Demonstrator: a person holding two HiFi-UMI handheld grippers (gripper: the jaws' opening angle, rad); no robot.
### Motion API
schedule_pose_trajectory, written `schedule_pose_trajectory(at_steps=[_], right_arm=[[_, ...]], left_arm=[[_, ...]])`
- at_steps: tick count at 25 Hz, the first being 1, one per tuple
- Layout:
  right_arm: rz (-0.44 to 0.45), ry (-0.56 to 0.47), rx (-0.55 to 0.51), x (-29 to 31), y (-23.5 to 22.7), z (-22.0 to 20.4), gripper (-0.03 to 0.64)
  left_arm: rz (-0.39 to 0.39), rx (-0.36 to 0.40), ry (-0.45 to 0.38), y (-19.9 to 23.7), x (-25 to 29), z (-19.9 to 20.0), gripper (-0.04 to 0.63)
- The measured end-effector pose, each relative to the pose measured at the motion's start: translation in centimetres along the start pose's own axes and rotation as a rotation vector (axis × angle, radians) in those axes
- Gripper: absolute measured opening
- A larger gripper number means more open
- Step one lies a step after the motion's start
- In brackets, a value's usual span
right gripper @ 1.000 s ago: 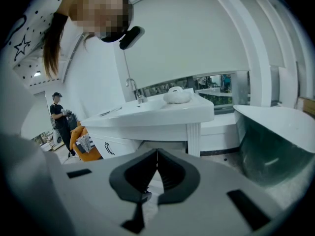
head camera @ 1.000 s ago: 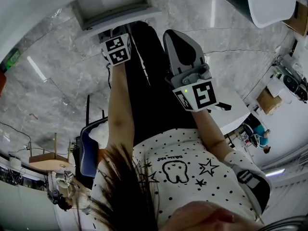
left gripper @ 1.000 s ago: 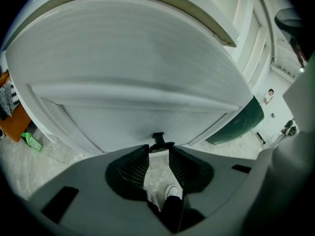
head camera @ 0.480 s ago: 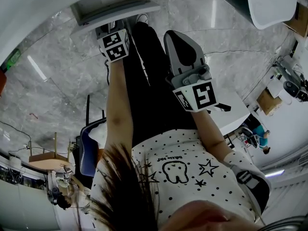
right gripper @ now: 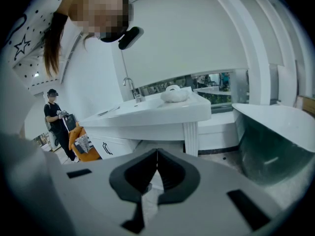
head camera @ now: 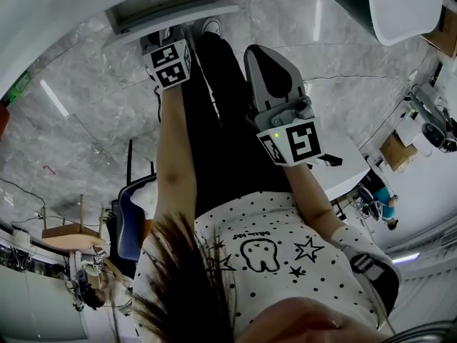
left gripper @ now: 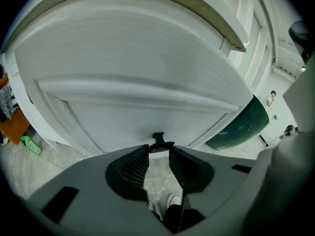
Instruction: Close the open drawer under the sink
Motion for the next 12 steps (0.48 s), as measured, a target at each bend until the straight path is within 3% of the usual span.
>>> schedule_pose_trajectory(at_steps=[12], right_arm=[[-0.008,0.003,0.003,0.09,-0.66,-0.19,0.014]], left_arm=[[-0.002,0.004,-0.004,0.01,0.39,0.02,0.124]])
Point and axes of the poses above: the fingertips, and each gripper's own axes: x forward along the fingers, y to its left, z out of its top, the point moved 6 cm from there along -x, backward along the fingers, and after that the axes turned 8 degrees about -y, right-handed, at the moved point
